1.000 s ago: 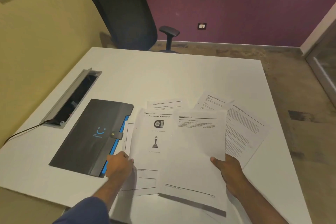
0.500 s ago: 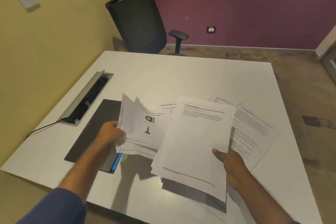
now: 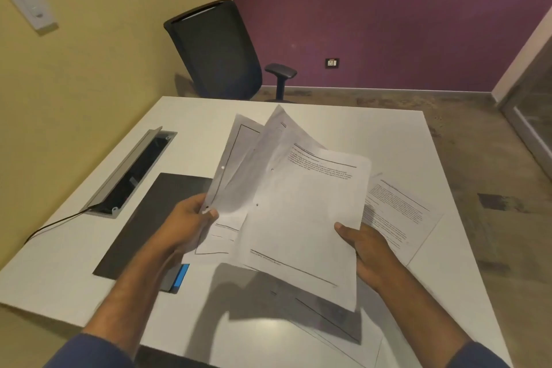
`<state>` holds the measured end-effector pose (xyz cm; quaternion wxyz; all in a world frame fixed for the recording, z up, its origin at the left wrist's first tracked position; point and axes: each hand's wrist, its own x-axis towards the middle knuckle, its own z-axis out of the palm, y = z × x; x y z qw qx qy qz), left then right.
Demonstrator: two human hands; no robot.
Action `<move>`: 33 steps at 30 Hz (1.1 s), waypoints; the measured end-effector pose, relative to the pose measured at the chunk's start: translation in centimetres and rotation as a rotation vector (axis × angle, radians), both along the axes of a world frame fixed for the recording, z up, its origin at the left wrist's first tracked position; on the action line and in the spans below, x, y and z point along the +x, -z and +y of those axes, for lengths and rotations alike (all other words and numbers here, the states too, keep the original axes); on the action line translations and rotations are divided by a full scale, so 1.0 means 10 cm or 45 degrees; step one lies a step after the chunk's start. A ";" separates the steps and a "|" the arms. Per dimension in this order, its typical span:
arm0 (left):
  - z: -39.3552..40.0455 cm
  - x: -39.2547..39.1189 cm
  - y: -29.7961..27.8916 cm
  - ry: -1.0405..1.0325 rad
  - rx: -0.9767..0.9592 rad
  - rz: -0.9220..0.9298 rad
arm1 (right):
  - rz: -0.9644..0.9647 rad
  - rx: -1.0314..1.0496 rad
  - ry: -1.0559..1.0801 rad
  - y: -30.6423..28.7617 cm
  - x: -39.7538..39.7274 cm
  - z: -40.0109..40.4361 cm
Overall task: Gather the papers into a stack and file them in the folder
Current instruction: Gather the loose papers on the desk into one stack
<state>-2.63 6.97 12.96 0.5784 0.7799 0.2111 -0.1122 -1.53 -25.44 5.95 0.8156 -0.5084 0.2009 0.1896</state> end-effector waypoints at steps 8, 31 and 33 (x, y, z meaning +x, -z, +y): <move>-0.43 -0.18 0.20 0.374 -0.383 0.084 | 0.003 -0.041 0.037 -0.06 0.01 -0.18; -0.86 -0.10 0.31 0.245 -0.356 -0.391 | -0.703 -0.371 -0.121 -0.17 -0.31 -0.31; -0.87 -0.16 0.42 0.231 -0.360 -0.351 | -0.669 -0.356 -0.232 -0.03 -0.34 -0.37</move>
